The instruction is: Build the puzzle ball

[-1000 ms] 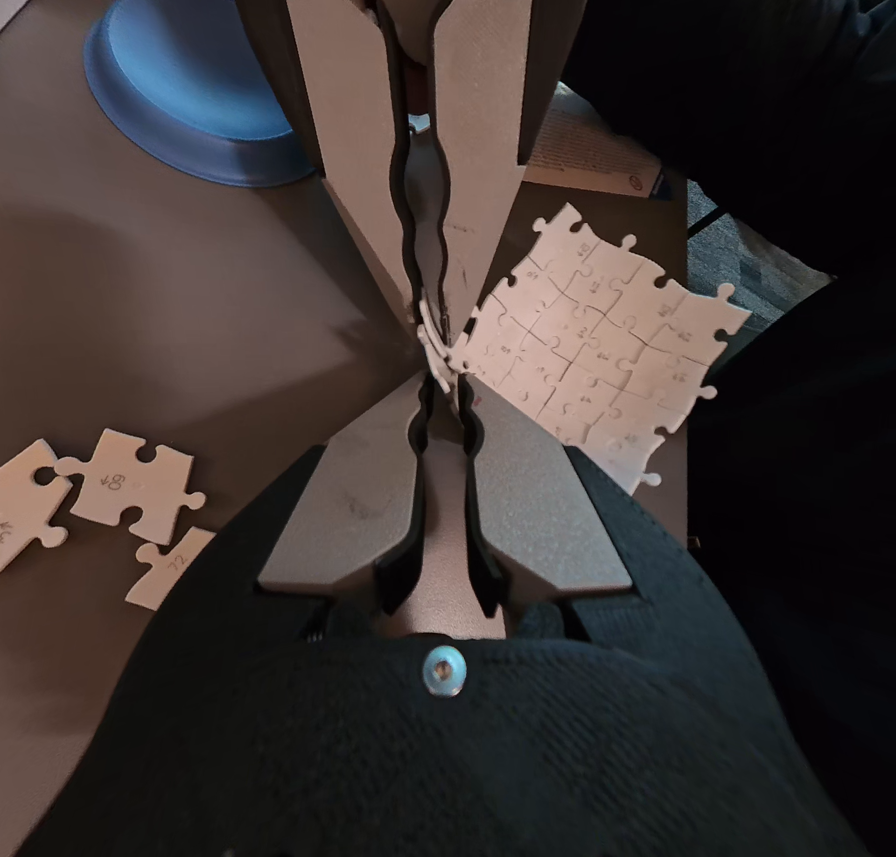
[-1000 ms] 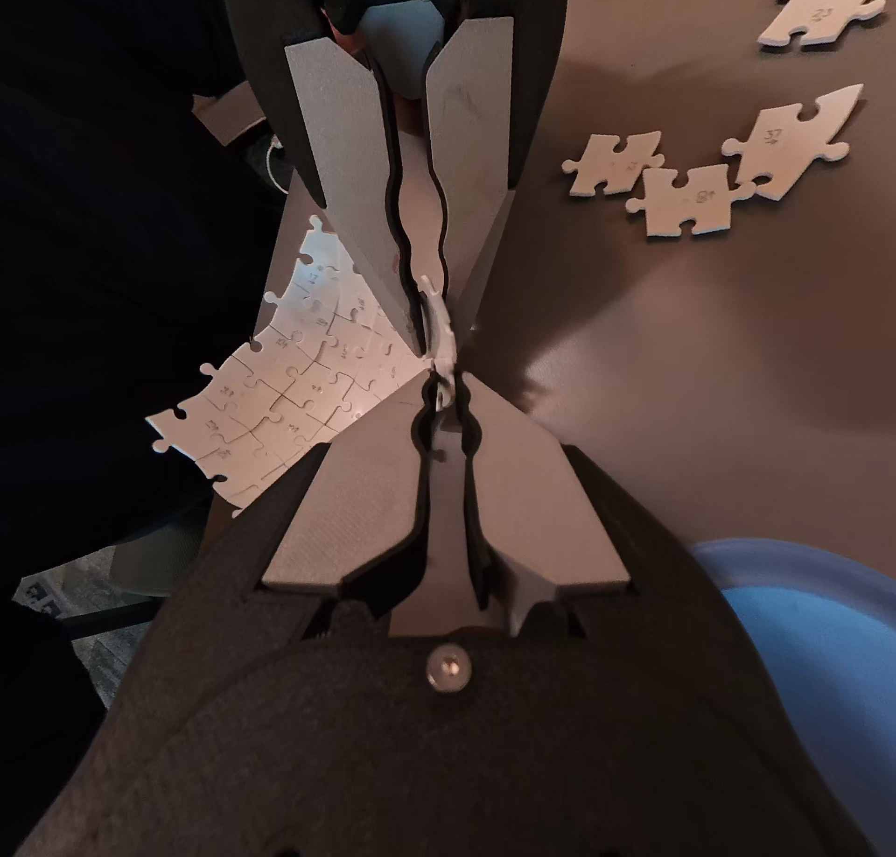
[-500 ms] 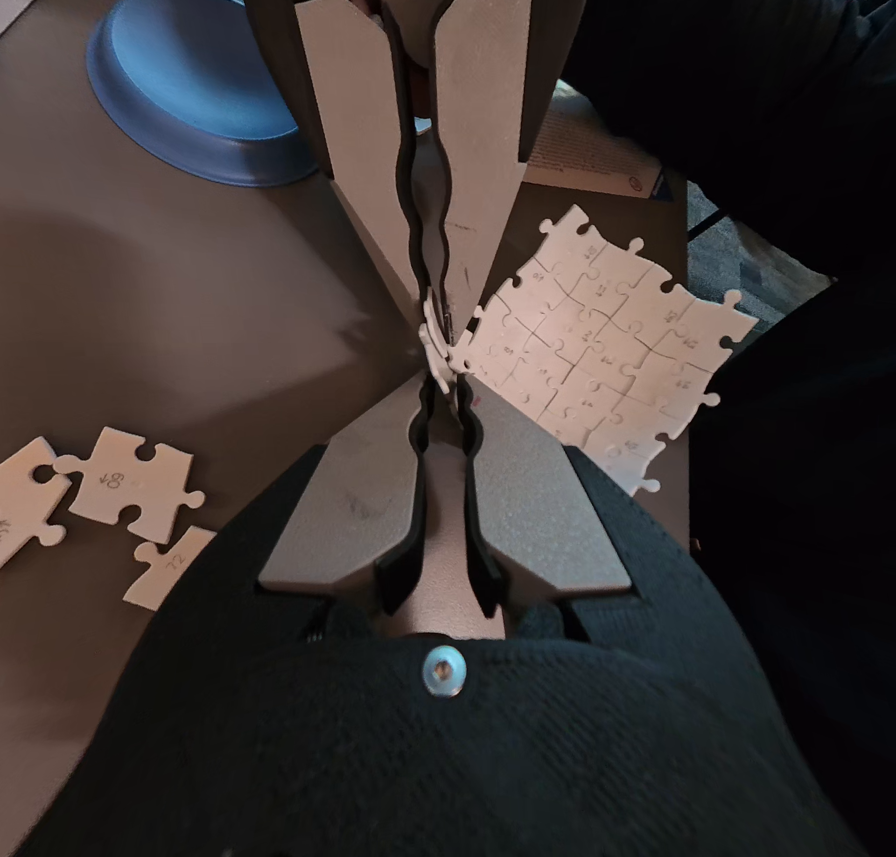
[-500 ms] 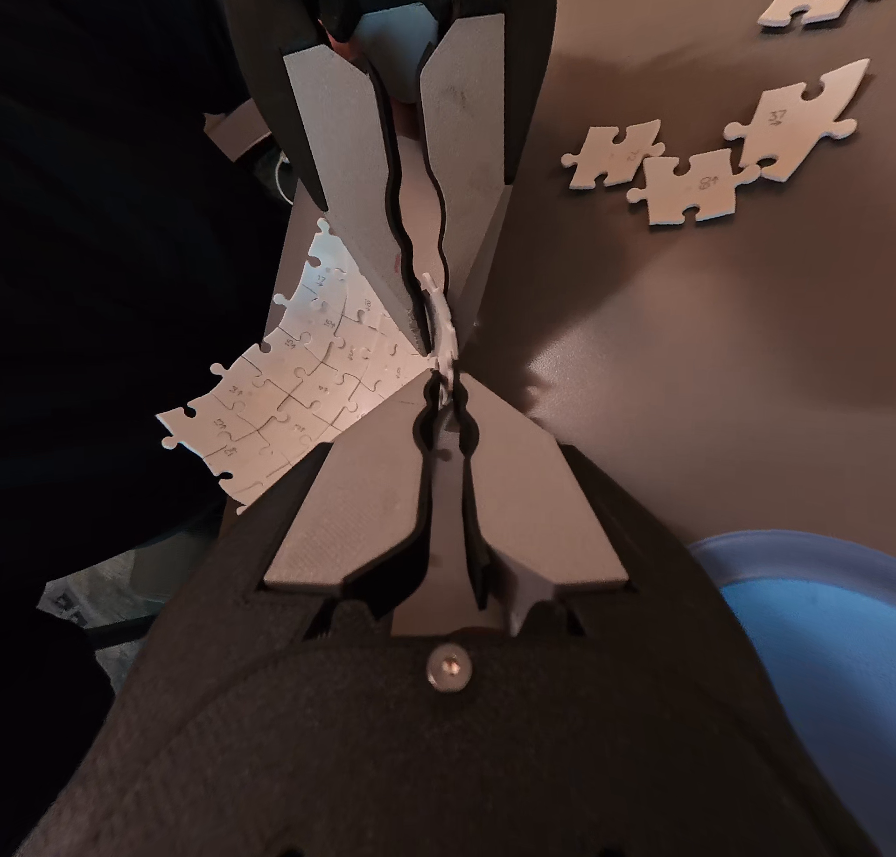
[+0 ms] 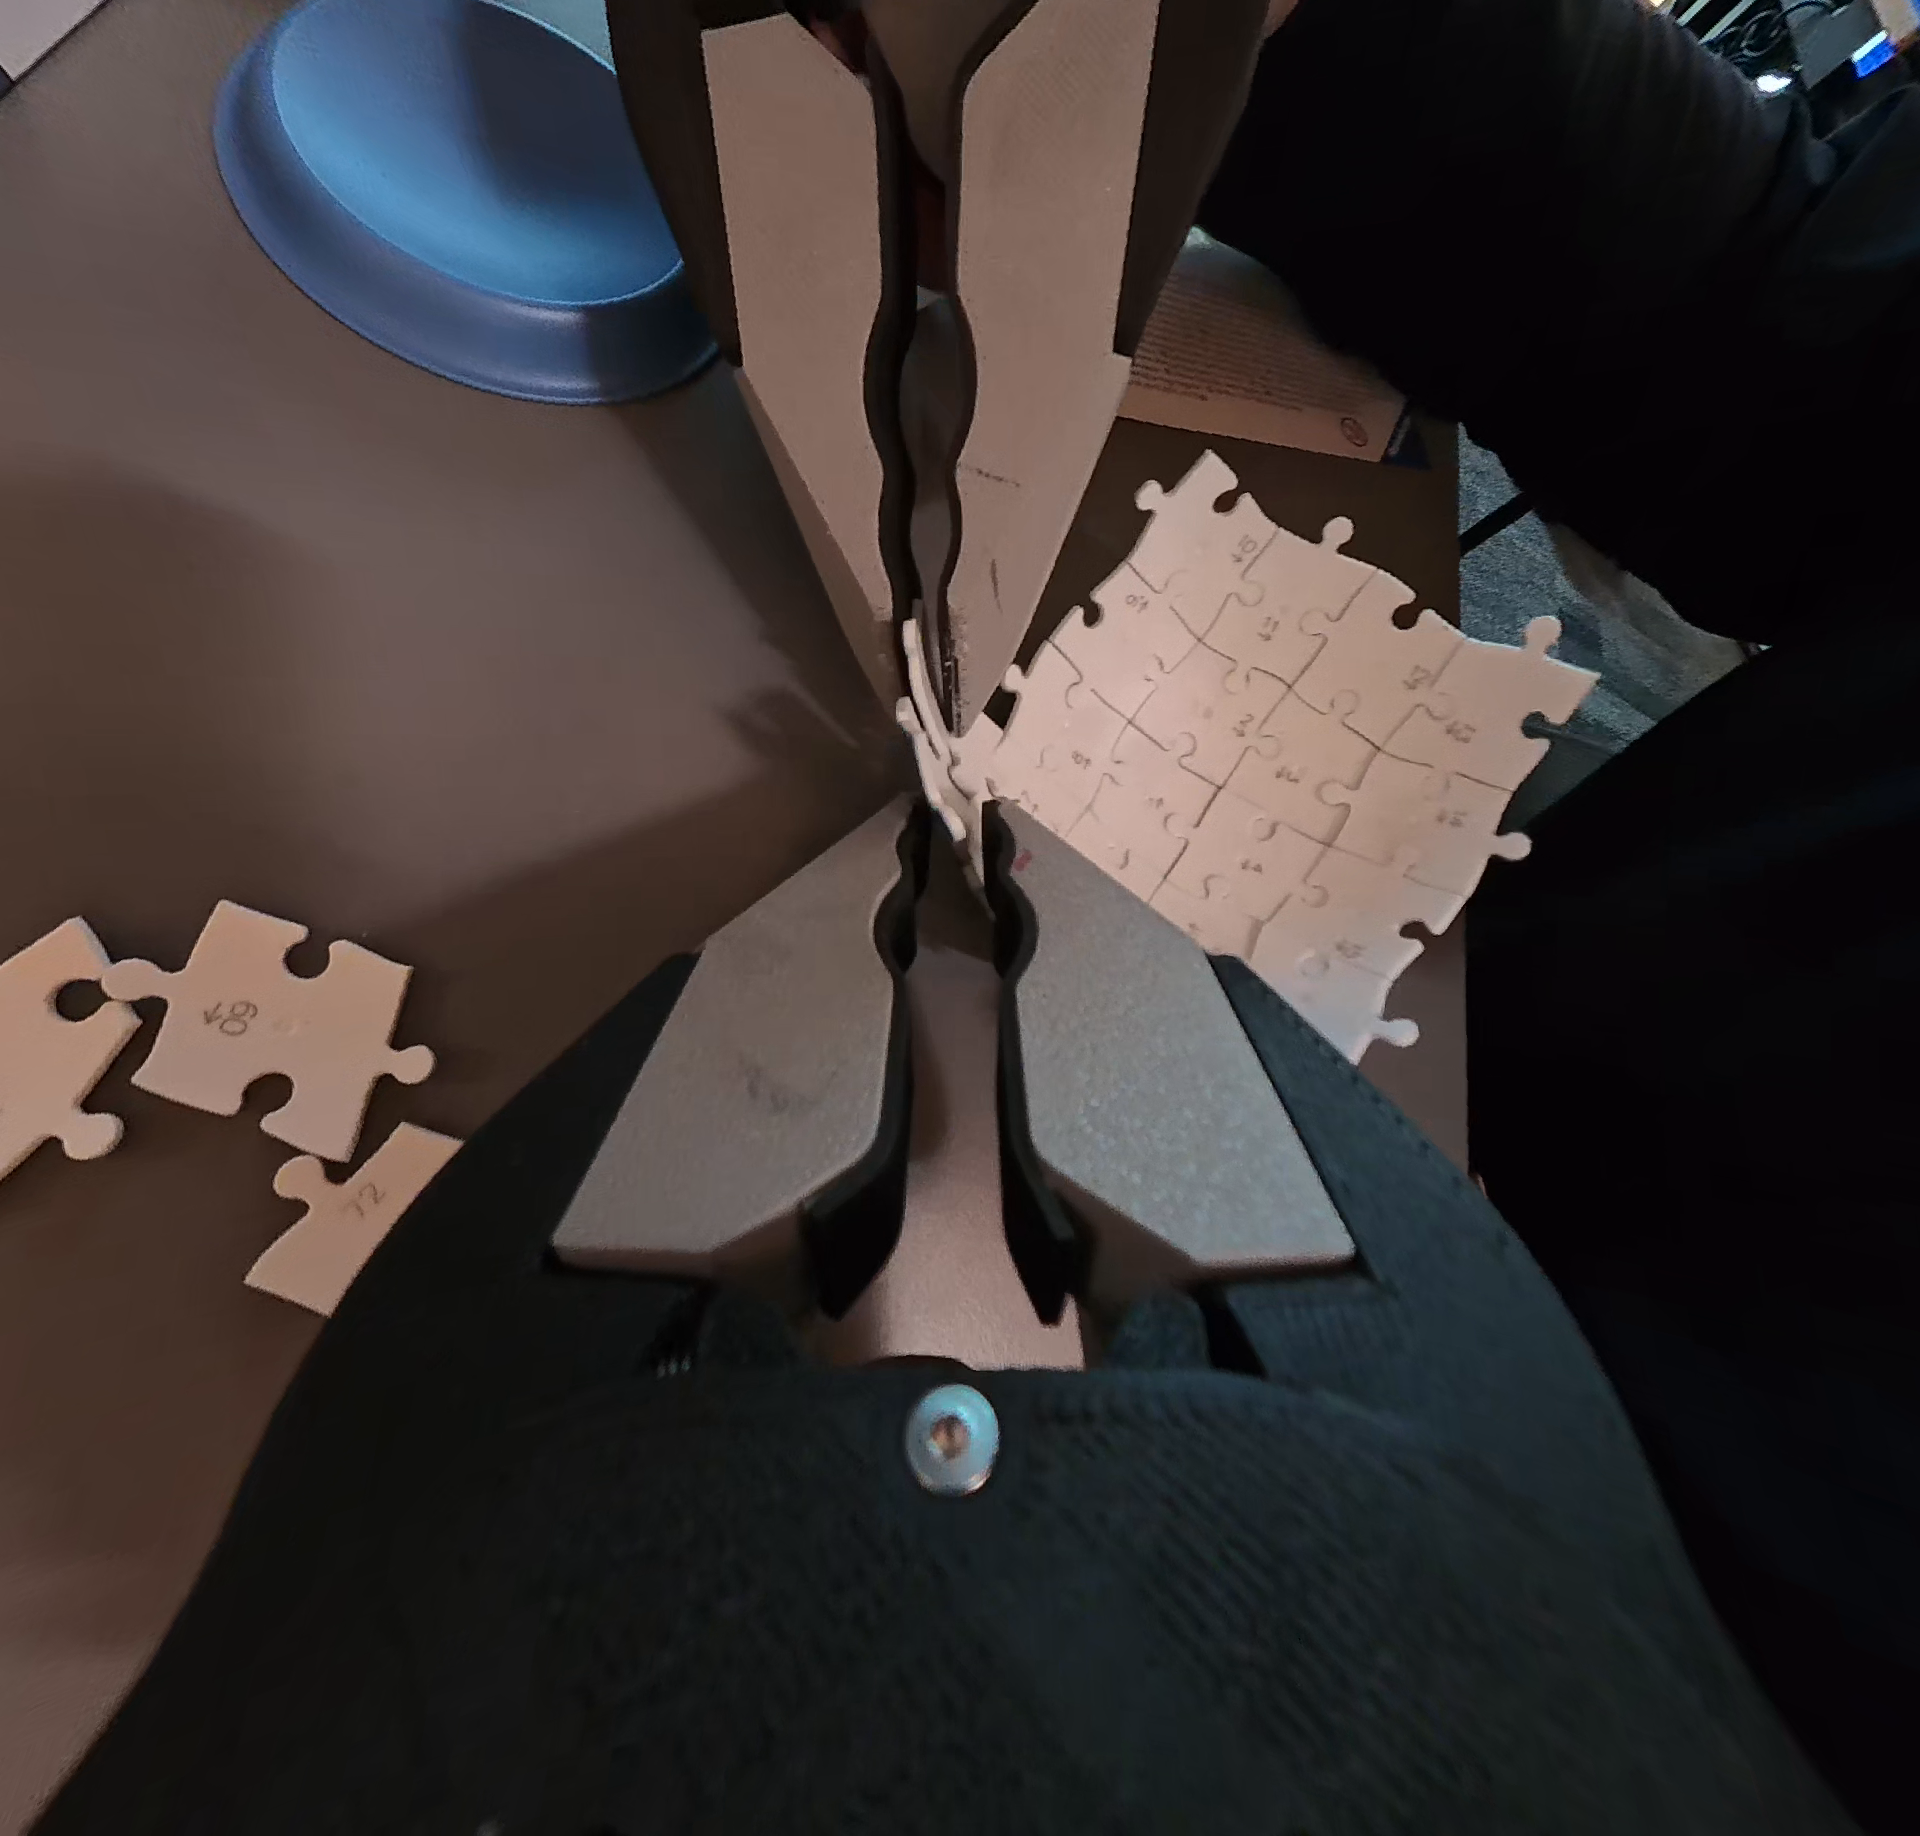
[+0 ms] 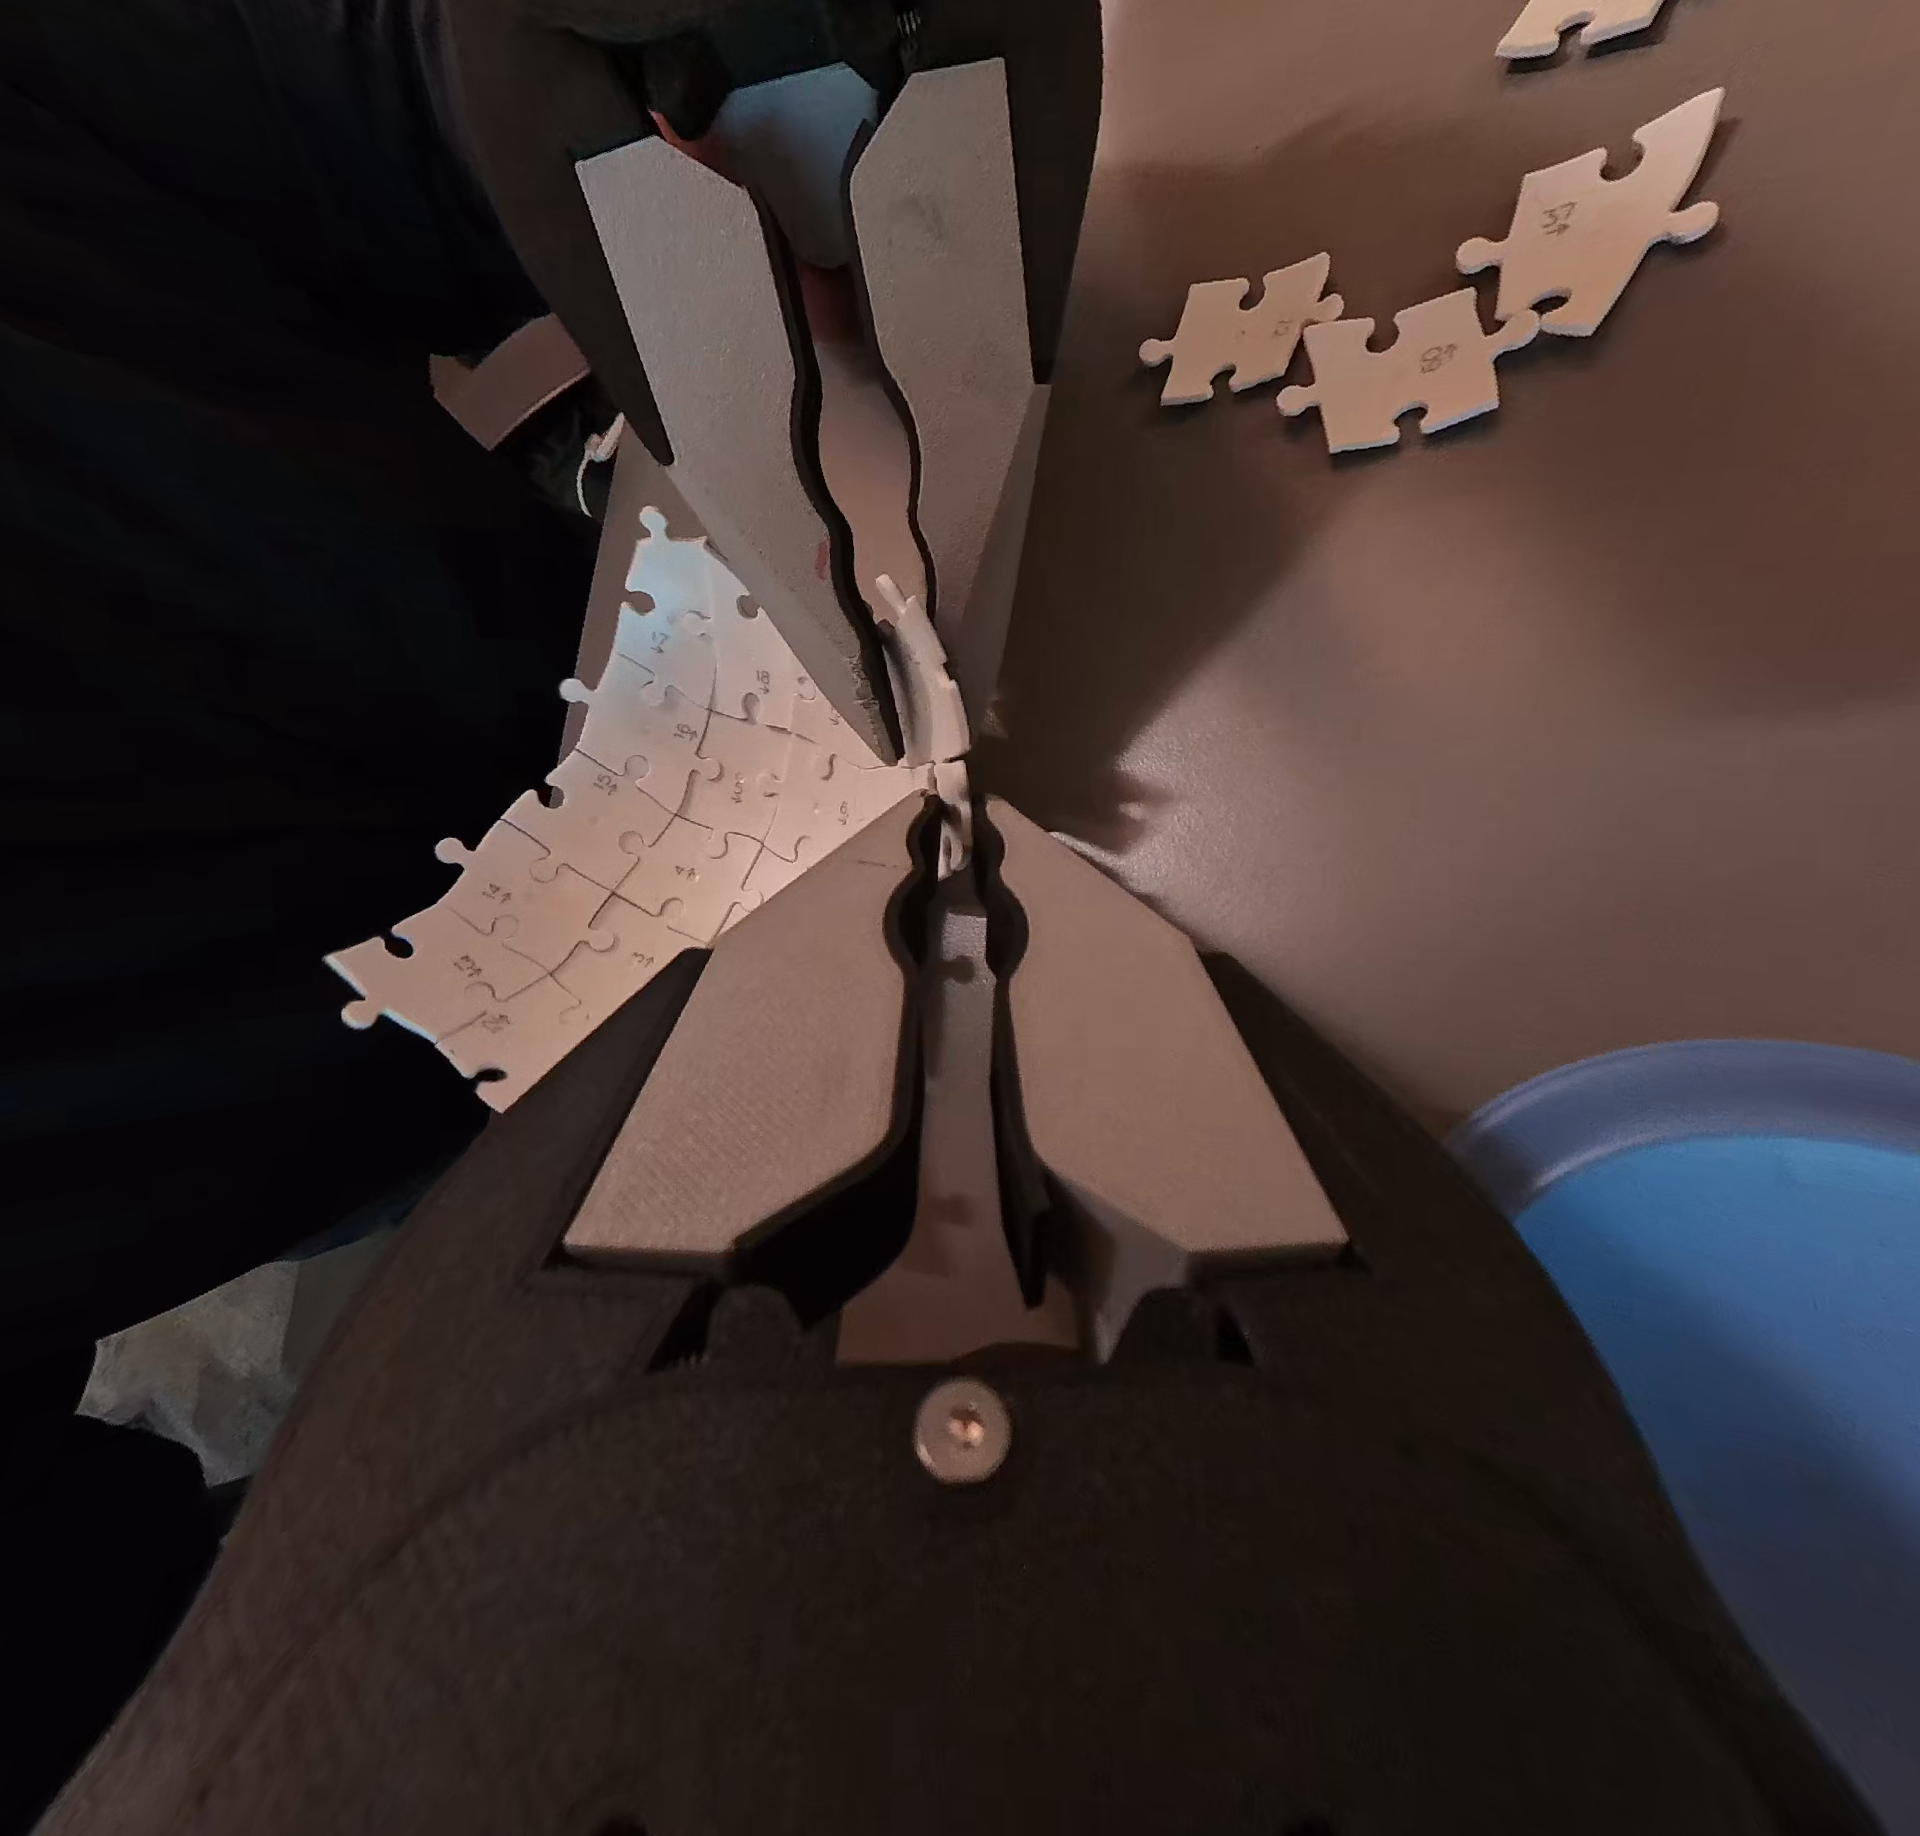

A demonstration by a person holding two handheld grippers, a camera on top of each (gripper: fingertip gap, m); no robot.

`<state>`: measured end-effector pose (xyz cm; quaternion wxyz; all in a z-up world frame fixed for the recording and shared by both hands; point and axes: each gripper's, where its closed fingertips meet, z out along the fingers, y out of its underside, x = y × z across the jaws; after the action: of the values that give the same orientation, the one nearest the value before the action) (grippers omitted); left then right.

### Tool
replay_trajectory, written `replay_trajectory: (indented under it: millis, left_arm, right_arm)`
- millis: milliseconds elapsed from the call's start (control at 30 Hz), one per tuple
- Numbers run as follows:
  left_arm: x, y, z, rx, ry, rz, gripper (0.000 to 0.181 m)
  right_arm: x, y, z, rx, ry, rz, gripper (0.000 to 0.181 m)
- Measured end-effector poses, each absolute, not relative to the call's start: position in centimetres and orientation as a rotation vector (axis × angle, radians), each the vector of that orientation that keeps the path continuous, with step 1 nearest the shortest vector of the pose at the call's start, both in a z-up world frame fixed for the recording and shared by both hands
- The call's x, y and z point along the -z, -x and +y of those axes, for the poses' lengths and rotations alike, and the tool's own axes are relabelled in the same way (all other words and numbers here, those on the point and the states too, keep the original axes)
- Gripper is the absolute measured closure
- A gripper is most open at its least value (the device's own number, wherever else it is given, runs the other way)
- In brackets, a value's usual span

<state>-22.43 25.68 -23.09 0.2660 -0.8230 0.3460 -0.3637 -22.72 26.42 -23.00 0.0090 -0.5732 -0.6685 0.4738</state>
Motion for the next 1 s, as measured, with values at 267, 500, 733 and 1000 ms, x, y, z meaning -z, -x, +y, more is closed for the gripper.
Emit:
replay_trajectory:
  millis: [267, 500, 733, 1000]
  left_arm:
    - [23.13, 21.90, 25.93, 0.974, 2.233, 0.935, 0.169]
    - [23.25, 21.79, 26.03, 0.949, 2.255, 0.915, 0.173]
    - [23.37, 21.65, 26.01, 0.959, 2.273, 0.900, 0.174]
    - [22.80, 21.52, 25.96, 0.976, 2.235, 0.894, 0.178]
  right_arm:
    - [22.93, 22.63, 26.35, -1.487, 1.791, -2.078, 0.181]
    - [22.92, 22.57, 26.24, -1.488, 1.795, -2.075, 0.181]
    - [22.97, 22.54, 26.15, -1.488, 1.799, -2.073, 0.181]
    - [22.59, 22.42, 25.84, -1.525, 1.764, -2.074, 0.179]
